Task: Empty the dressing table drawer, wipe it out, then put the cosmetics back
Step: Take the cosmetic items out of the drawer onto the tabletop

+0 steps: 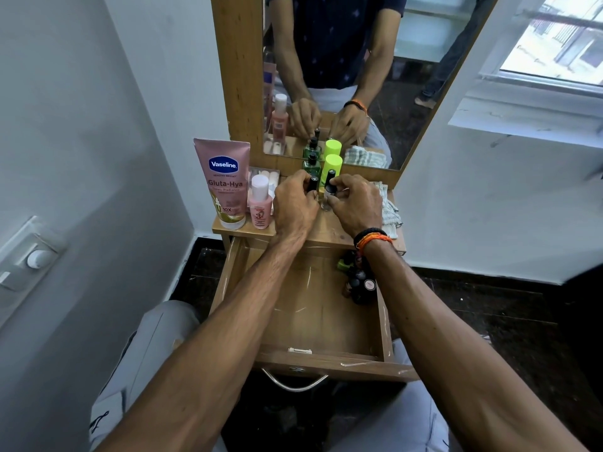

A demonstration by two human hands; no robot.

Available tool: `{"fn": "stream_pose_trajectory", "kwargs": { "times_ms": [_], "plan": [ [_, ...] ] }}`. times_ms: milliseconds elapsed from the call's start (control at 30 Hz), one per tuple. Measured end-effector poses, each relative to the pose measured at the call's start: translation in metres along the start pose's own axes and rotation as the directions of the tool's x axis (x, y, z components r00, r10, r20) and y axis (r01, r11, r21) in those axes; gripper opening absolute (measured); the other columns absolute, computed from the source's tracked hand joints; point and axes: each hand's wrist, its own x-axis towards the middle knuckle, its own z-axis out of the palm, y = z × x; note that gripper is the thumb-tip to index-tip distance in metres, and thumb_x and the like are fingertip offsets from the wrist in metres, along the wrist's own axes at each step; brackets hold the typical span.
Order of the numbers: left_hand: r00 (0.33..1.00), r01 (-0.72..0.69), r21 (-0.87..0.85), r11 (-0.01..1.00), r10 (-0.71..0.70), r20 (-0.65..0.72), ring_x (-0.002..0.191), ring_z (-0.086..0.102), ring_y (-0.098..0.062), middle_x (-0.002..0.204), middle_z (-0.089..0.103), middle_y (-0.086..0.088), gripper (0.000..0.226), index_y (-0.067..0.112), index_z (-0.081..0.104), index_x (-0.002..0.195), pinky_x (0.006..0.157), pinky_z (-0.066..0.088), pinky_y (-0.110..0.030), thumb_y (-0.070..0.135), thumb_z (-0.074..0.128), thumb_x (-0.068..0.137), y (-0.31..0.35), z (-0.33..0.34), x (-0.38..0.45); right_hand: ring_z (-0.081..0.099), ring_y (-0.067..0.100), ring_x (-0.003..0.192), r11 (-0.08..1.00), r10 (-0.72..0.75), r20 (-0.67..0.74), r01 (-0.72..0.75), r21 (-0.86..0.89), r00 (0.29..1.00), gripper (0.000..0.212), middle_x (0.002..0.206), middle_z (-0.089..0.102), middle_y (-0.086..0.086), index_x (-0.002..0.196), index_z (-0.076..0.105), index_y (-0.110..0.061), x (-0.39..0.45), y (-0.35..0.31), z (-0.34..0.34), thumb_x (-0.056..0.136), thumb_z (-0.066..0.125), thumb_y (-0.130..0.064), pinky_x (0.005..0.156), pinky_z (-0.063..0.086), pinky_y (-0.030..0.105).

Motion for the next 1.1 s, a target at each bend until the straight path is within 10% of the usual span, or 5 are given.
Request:
{"fn": "stream_pose_trajectory", "kwargs": {
  "times_ms": [700, 1100],
  "plan": [
    [1.0, -0.013, 0.014, 1.0, 0.013, -0.009, 0.085, 0.063, -0.014, 0.095, 0.063, 0.005, 0.02, 0.014, 0.063, 0.1, 0.071, 0.059, -0.036, 0.007, 0.071, 0.083, 0.002, -0.001, -0.043, 0.062, 0.017, 0.081, 0.999, 0.034, -0.021, -0.033, 0.04, 0.999, 0.036, 0.091, 0.067, 0.0, 0.107, 0.071, -0.018, -0.009, 0.003, -0.011, 0.076, 0.083, -0.031, 0.074, 0.056, 0.035],
    [0.934, 0.012, -0.065, 0.998, 0.012, 0.357, 0.078, 0.065, -0.009, 0.087, 0.069, 0.005, 0.017, 0.015, 0.071, 0.098, 0.072, 0.059, -0.029, 0.01, 0.075, 0.082, -0.001, 0.0, -0.088, 0.067, 0.009, 0.076, 0.993, 0.114, 0.013, -0.115, 0.014, 0.993, 0.01, 0.083, 0.073, -0.005, 0.089, 0.076, -0.02, -0.067, 0.029, -0.059, 0.08, 0.078, -0.018, 0.075, 0.059, 0.027]
  ]
}}
